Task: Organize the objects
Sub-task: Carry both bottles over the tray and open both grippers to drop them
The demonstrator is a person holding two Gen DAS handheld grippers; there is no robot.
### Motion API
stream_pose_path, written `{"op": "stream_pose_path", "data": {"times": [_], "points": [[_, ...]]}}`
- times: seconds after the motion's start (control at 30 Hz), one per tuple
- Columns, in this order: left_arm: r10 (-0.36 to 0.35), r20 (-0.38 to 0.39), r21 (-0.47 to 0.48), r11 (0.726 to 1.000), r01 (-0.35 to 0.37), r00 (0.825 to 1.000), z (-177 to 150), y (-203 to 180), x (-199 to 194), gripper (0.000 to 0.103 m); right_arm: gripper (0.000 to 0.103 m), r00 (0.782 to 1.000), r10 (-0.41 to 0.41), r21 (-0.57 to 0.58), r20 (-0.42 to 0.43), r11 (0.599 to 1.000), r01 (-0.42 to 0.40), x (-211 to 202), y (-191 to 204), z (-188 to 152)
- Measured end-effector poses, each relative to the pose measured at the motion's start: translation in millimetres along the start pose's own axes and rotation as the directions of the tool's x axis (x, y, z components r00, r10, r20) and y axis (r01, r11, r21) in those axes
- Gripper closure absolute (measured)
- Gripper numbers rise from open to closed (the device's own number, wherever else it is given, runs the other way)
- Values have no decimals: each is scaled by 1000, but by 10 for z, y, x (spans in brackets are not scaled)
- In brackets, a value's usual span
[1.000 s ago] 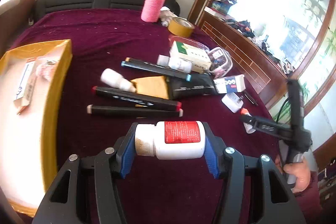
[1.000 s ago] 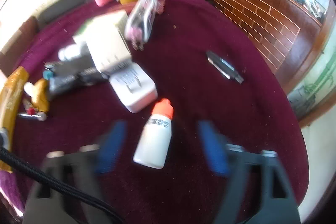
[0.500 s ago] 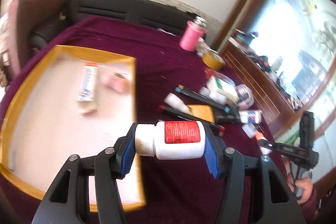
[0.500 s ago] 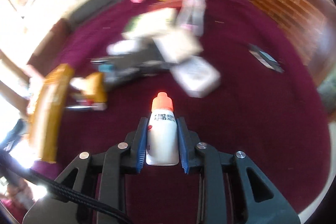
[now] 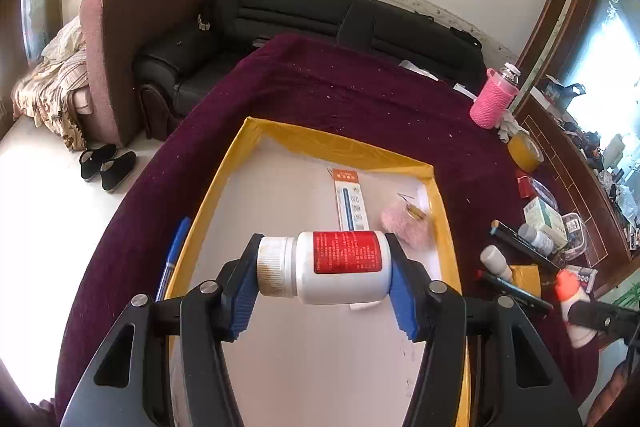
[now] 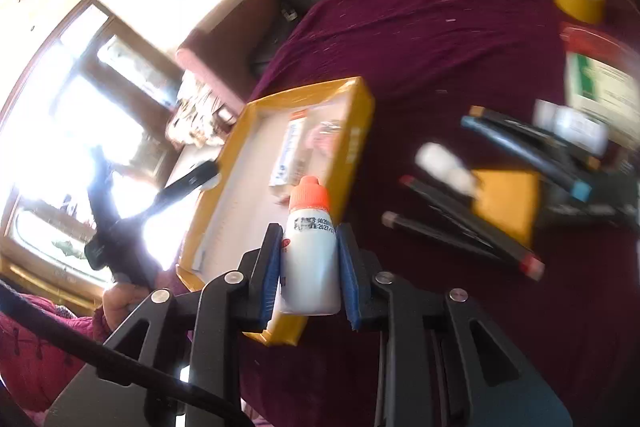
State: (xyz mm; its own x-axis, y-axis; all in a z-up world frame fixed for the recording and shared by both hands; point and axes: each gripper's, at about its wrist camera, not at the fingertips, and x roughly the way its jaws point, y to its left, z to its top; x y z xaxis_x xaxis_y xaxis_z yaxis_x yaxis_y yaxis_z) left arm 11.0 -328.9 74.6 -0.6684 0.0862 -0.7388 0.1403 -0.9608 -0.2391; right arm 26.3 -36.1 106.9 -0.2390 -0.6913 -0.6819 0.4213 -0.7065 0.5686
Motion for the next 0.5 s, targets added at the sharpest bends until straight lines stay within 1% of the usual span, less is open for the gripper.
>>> {"op": "stream_pose_path", "data": {"times": [0.07,0.13,0.2,0.27,0.37,0.4,0.5], "points": [[-2,-38,-15,1000,1,999,149,50,215,52,78,999,7,1,-42,1000,-7,352,130,151],[15,-69,-33,999,-17,997,266,115,438,52,78,997,-20,-8,-78,1000,20,671,221,236],[26,-88,-46,998,-31,996,308,170,598,52,78,991,-68,-23,-116,998,65,987,274,286],[14,-109,-82,996,-23,994,313,236,757,52,78,984,-113,-36,-139,993,109,1199,285,300],[20,-125,-108,994,-34,992,299,326,860,52,78,972,-185,-58,-145,982,178,1397,242,301],[41,-114,-96,994,-52,993,289,315,869,52,78,970,-197,-63,-145,980,190,1427,232,303],[41,-107,-78,996,-50,993,295,304,866,52,78,965,-225,-81,-131,973,216,1466,241,316]]}}
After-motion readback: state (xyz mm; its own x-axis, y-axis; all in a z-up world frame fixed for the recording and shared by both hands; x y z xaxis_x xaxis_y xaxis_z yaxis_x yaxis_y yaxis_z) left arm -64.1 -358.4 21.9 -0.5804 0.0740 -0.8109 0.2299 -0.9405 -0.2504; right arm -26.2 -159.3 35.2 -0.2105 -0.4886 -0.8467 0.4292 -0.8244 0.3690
